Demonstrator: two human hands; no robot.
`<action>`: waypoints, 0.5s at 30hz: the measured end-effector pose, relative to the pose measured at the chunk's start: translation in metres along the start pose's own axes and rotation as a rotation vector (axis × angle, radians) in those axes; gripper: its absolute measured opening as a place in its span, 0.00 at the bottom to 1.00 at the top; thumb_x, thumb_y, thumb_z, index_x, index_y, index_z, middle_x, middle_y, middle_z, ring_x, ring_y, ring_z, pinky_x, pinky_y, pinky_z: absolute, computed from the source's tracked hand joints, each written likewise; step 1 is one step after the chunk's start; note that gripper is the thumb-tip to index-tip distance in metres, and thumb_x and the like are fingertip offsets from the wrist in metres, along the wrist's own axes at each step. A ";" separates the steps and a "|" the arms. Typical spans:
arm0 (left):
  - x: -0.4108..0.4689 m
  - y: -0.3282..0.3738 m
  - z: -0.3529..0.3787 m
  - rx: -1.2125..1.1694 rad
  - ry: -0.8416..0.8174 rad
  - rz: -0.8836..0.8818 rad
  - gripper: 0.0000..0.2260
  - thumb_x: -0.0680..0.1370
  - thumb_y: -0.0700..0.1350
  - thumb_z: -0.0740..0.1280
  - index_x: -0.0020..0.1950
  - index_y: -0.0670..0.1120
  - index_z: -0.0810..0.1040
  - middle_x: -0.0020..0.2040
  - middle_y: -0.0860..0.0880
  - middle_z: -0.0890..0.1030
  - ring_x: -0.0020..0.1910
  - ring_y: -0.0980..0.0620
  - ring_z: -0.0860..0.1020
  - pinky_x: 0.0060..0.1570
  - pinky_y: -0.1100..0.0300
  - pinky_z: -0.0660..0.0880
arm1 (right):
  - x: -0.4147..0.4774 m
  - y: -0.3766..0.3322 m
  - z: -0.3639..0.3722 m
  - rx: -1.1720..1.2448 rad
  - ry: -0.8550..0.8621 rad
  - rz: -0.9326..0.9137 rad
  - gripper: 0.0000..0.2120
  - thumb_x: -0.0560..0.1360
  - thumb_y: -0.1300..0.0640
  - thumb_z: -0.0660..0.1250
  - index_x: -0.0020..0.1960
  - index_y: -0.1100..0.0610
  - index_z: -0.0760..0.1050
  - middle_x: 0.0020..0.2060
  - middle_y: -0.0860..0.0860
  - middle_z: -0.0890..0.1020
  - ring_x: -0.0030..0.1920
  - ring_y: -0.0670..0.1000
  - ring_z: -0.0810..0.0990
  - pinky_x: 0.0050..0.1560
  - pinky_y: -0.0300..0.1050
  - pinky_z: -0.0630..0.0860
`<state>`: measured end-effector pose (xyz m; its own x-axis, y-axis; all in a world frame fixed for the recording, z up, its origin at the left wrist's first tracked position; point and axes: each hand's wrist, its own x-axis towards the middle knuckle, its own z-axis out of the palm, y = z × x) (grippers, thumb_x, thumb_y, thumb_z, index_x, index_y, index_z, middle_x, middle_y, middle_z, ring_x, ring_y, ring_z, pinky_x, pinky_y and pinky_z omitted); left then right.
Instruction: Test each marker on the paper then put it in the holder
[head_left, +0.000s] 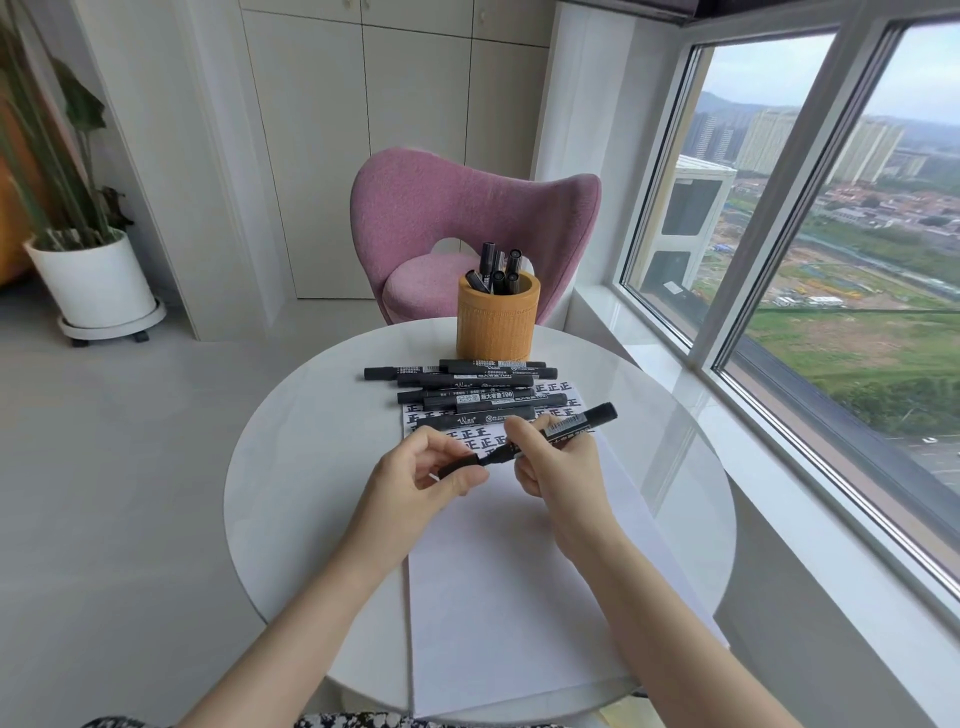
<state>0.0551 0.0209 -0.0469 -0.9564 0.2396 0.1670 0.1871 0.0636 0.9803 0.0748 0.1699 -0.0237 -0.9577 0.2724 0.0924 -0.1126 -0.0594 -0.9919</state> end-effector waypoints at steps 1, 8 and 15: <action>0.000 0.000 0.000 -0.001 -0.001 0.000 0.09 0.69 0.41 0.75 0.42 0.48 0.75 0.36 0.53 0.83 0.33 0.56 0.77 0.34 0.69 0.70 | 0.000 0.000 0.000 -0.002 0.001 -0.007 0.21 0.74 0.66 0.63 0.31 0.52 0.56 0.25 0.48 0.56 0.27 0.50 0.52 0.27 0.40 0.52; 0.000 0.000 0.000 -0.010 0.007 -0.007 0.09 0.68 0.42 0.75 0.42 0.48 0.76 0.37 0.51 0.83 0.34 0.55 0.77 0.34 0.65 0.72 | -0.001 -0.002 0.000 -0.045 0.015 -0.046 0.22 0.74 0.64 0.65 0.31 0.53 0.55 0.24 0.48 0.57 0.28 0.51 0.54 0.28 0.40 0.54; -0.001 0.000 0.000 -0.031 -0.004 -0.003 0.09 0.68 0.42 0.75 0.42 0.47 0.76 0.38 0.49 0.83 0.35 0.53 0.78 0.35 0.65 0.73 | -0.002 -0.005 0.001 -0.017 -0.006 -0.043 0.21 0.75 0.65 0.65 0.32 0.56 0.55 0.25 0.50 0.57 0.30 0.53 0.53 0.28 0.41 0.53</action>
<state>0.0556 0.0209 -0.0470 -0.9561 0.2432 0.1633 0.1768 0.0345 0.9836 0.0769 0.1682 -0.0191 -0.9536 0.2688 0.1352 -0.1490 -0.0316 -0.9883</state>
